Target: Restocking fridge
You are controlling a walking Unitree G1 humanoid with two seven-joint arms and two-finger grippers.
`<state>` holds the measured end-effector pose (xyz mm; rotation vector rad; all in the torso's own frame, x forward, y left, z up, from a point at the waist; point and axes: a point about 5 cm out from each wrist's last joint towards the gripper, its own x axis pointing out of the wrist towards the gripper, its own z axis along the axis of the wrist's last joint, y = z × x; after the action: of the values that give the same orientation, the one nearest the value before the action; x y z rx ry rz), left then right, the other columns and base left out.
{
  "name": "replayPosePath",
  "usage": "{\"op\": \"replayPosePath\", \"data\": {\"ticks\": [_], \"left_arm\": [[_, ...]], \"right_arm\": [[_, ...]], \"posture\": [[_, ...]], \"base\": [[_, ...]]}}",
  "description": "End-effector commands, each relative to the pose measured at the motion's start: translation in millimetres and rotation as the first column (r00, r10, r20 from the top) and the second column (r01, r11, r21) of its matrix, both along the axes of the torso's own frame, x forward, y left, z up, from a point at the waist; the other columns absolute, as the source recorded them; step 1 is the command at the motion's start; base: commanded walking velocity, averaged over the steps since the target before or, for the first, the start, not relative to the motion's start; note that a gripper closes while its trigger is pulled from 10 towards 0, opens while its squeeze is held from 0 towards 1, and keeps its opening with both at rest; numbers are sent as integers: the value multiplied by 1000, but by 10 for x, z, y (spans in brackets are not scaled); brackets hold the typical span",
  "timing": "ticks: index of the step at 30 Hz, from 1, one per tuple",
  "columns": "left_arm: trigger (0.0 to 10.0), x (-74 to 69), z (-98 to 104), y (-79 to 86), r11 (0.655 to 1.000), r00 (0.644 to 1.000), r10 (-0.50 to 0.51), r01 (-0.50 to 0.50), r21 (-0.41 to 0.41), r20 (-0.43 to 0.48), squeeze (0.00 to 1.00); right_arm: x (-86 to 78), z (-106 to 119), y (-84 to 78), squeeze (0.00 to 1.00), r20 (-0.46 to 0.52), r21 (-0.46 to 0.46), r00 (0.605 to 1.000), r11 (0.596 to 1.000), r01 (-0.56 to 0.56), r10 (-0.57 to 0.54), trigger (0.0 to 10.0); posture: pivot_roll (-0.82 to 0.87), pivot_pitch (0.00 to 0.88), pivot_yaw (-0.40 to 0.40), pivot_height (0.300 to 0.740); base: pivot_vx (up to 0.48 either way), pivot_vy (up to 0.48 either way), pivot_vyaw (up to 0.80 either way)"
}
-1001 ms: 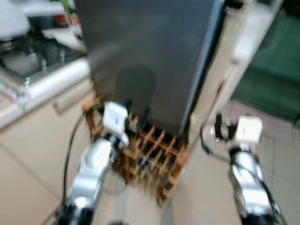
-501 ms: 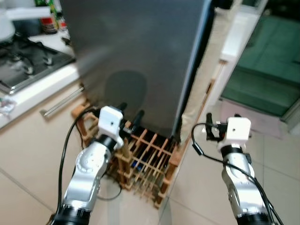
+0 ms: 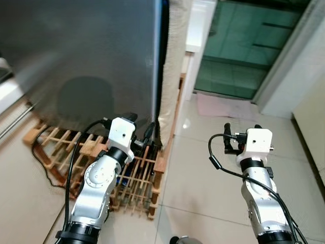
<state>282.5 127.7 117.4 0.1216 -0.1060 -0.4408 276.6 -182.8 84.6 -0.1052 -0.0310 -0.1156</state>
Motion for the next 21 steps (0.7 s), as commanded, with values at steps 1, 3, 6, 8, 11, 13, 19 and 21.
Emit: {"op": "replayPosePath", "data": {"ticks": [1, 3, 6, 8, 11, 13, 19, 21], "left_arm": [[10000, 3, 8, -16, 1000, 1000, -5, 5, 16, 8, 0], [10000, -9, 24, -38, 1000, 1000, -20, 20, 13, 18, 0], [10000, -38, 80, -95, 997, 996, -71, 69, 30, 48, 0], [10000, -49, 101, -132, 994, 993, -103, 101, 48, 53, 0], [10000, -40, 221, -285, 980, 980, -188, 183, 75, 71, 0], [10000, -39, 249, -299, 977, 976, -204, 199, 72, 75, 0], [10000, -8, 373, -253, 972, 969, -236, 235, 32, 67, 0], [10000, 17, 416, -255, 973, 972, -229, 228, 13, 59, 0]], "right_arm": [[37, 37, -7, 0, 15, -14, 1000, 1000, -9, 10, 10000], [46, 39, -6, 0, 15, -15, 1000, 1000, -10, 10, 10000], [60, 43, -10, 0, 15, -17, 1000, 1000, -10, 11, 10000], [65, 41, -12, 0, 15, -19, 1000, 1000, -10, 11, 10000], [72, 27, -16, 0, 12, -23, 1000, 1000, -10, 11, 10000], [75, 27, -17, 0, 12, -23, 1000, 1000, -10, 10, 10000], [95, 10, -43, 0, 6, -22, 1000, 1000, -2, 2, 10000], [91, -4, -53, 0, 1, -23, 1000, 1000, 0, 0, 10000]], "posture": [[-24, 0, -57, 740], [-24, 0, -59, 740], [-21, 0, -60, 740], [-21, 0, -60, 740], [-25, 0, -60, 740], [-26, 0, -60, 740], [-24, 0, -62, 740], [-25, 0, -61, 740]], "base": [[0, 0, 0], [0, 0, 0], [0, 0, 0], [0, 0, 0], [0, 0, 0], [0, 0, 0], [0, 0, 0], [0, 0, 0]]}}
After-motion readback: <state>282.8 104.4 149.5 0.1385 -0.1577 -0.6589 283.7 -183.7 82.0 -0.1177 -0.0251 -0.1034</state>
